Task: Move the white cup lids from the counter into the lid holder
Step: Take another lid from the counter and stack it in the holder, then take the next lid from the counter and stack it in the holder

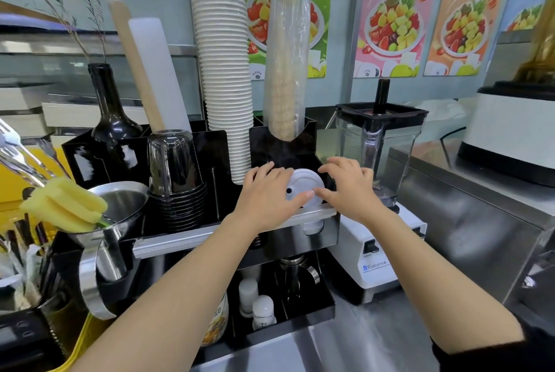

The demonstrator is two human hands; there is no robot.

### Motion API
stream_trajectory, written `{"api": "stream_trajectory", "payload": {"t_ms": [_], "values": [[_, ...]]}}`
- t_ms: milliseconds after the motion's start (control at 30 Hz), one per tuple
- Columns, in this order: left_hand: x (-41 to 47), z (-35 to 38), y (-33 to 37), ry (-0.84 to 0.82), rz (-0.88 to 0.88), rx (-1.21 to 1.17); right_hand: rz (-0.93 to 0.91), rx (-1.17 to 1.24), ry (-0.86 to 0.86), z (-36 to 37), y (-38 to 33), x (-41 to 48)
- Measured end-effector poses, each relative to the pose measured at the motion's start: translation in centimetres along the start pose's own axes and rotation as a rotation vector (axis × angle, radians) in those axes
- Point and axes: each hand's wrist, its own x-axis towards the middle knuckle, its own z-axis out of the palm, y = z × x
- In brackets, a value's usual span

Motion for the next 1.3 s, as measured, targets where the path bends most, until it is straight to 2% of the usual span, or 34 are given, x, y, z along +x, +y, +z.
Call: {"api": "stream_trajectory", "payload": {"t_ms": [267,467,533,667,733,867,1033,1200,1300], "values": [[0.9,0.3,-0.3,-0.077,-0.012,0.016,0.137,0.053,-0.137,1.4,0.1,2.5],[1.1,0.7,-0.5,-0.077,-0.010,-0.035,0.138,0.166,-0.105,1.1,-0.1,3.2],[1.2,0.6,-0.5,-0.070,-0.003,-0.047,0.122,0.097,-0.140,0.8,-0.1,3.5],[1.2,0.7,-0.7,-0.077,-0.004,-0.024,0.025,-0.193,-0.184,1.0,-0.1,3.7],[1.1,0.9,-0.6,-0.125,0.012,0.038,0.018,-0.247,-0.184,1.3,-0.1,3.4],[1.0,0.9,-0.5,-0.230,0.041,0.181,0.092,-0.273,-0.291,1.5,-0.1,3.1],[0.6,0.9,-0.7,-0.137,0.075,0.166,0.032,-0.202,-0.137,0.8,-0.2,2.2],[-2.0,-0.9,-1.3,0.055,0.144,0.135,-0.126,0.090,0.115,-0.1,-2.2,-1.5],[-5.5,-3.0,-2.1,0.156,0.165,0.119,-0.233,0.144,0.124,0.0,-4.1,-4.3]]}}
